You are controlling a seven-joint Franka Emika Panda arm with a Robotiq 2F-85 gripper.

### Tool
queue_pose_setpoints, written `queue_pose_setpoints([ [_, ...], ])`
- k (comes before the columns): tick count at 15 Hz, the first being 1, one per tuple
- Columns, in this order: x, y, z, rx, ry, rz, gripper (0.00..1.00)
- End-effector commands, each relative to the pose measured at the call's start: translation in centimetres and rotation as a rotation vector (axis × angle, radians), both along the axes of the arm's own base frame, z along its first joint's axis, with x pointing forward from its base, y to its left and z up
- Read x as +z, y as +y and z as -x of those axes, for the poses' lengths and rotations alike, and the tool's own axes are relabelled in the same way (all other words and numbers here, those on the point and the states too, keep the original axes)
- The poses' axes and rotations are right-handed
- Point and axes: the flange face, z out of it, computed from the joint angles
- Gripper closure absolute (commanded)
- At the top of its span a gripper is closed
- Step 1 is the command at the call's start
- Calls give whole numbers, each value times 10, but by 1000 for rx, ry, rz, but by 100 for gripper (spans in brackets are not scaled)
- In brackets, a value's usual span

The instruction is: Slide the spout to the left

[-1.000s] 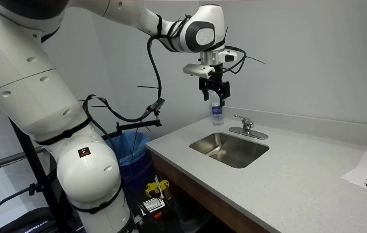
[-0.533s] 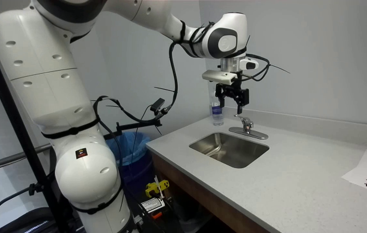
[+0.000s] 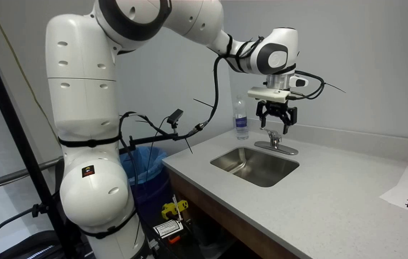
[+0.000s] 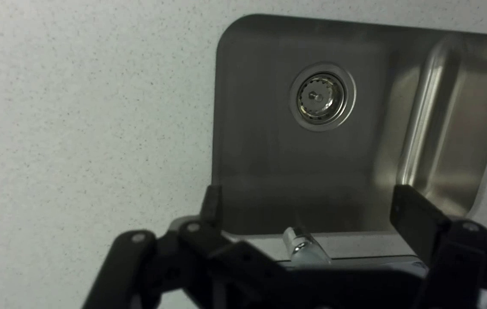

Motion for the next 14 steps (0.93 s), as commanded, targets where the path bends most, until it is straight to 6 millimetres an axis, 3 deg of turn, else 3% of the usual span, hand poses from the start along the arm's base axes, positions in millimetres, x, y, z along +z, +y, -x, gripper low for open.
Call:
queue_pose_setpoints([
  [1, -17, -5, -35, 60, 17, 29, 0],
  [3, -24, -6, -45, 57, 27, 31, 0],
  [4, -24, -3, -29, 32, 13, 29, 0],
  [7, -32, -3, -40, 33, 18, 31, 0],
  [14, -29, 3, -35, 27, -12, 26, 0],
])
